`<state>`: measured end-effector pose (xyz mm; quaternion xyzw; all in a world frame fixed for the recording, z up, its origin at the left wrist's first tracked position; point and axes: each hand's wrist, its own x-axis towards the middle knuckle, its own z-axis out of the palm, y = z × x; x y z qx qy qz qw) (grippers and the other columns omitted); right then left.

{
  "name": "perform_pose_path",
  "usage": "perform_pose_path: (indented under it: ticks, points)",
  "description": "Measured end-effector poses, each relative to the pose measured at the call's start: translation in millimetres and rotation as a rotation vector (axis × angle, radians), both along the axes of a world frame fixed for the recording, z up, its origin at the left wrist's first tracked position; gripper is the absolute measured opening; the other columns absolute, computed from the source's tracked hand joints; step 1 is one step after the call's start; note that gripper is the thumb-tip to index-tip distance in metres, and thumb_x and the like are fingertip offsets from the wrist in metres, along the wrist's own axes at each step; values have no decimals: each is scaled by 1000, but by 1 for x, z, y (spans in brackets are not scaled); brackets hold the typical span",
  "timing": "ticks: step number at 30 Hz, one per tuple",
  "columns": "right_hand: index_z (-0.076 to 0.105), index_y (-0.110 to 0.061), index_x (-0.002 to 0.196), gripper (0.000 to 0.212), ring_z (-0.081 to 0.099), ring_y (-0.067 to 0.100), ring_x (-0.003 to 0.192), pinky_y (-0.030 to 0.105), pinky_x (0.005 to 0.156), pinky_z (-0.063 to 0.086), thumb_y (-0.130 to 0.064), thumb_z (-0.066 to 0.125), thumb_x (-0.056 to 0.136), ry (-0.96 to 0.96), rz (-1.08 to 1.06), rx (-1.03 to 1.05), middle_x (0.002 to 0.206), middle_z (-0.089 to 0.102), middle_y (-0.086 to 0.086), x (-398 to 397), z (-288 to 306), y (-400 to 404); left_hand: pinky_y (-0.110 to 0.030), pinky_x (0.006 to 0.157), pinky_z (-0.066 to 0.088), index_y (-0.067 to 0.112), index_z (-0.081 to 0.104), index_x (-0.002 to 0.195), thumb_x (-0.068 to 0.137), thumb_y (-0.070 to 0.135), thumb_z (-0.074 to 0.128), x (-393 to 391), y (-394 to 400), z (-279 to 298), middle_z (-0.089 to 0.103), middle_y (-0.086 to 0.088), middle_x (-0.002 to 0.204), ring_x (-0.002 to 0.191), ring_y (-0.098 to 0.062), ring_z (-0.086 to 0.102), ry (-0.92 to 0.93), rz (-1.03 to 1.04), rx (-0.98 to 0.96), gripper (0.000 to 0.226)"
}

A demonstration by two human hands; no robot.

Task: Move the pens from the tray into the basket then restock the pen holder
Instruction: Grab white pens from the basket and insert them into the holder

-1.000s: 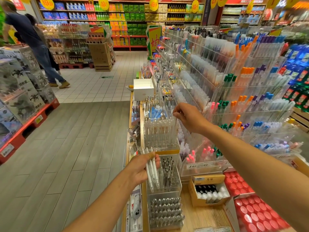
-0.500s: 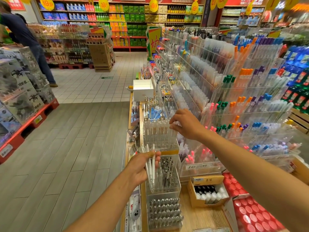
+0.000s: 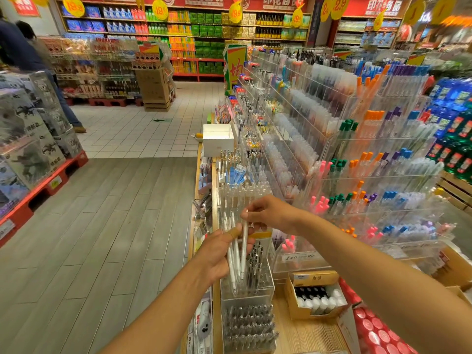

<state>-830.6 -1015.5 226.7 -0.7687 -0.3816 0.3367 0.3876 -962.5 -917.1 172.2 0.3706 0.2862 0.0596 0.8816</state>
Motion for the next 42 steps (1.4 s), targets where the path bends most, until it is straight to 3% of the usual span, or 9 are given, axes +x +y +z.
perform_pose_path:
  ticks: [4,9,15,22,27,31,34,37,42]
  points:
    - [65,-6,90,15,59,4,61,15,57,47,-18,59,96,-26,-25,36,75,63,0,13,16,-4,-38,54,61,-4,61,98,98,7,55,1,4,2,64,-17,77,67,-27,61,28,49,-91,13]
    - [63,-9,95,12,59,10,66,21,58,49,-19,56,97,-259,-166,172,77,62,1,28,35,-5,-39,54,62,-7,64,96,98,4,54,-3,10,-6,70,-20,71,57,-25,69,136,55,-111,15]
    - [60,-18,97,3,61,14,75,24,64,48,-19,58,97,-622,-204,199,78,60,-9,38,36,-3,-39,56,62,-9,63,101,101,4,47,-6,11,-8,74,-22,79,81,-30,69,160,78,-85,20]
    - [63,-11,107,14,56,13,80,25,71,41,-19,57,97,-698,-164,169,87,61,-3,36,26,2,-41,65,61,-12,62,91,105,8,43,-5,12,-6,73,-24,77,59,-26,72,129,68,-79,32]
    - [64,-13,107,15,56,12,80,22,71,42,-21,59,96,-691,-162,172,88,60,-5,38,25,5,-38,58,63,-12,60,99,105,7,43,-9,13,-5,73,-23,81,60,-26,72,130,63,-64,26]
    - [63,-15,106,13,52,10,72,17,61,36,-20,63,93,-736,-95,87,83,57,-8,40,17,6,-37,56,62,-10,58,109,104,6,45,-9,12,-2,74,-23,83,61,-26,72,125,55,-46,21]
    - [65,-13,105,14,53,11,78,21,68,37,-19,65,92,-827,-30,21,95,64,0,39,13,8,-41,61,62,-5,56,117,103,6,47,-9,12,-2,74,-23,86,63,-28,72,116,55,-46,20]
    - [69,-12,103,15,54,14,86,21,73,35,-20,66,91,-919,17,-10,100,65,3,37,12,11,-41,64,61,-4,60,110,102,7,50,-9,12,-3,75,-21,87,64,-27,73,125,28,-35,17]
    - [70,-11,105,19,56,21,98,23,77,37,-23,65,92,-983,20,-33,103,62,4,38,10,15,-37,54,62,0,60,113,101,8,53,-8,10,-2,76,-18,91,66,-27,74,121,33,-28,16]
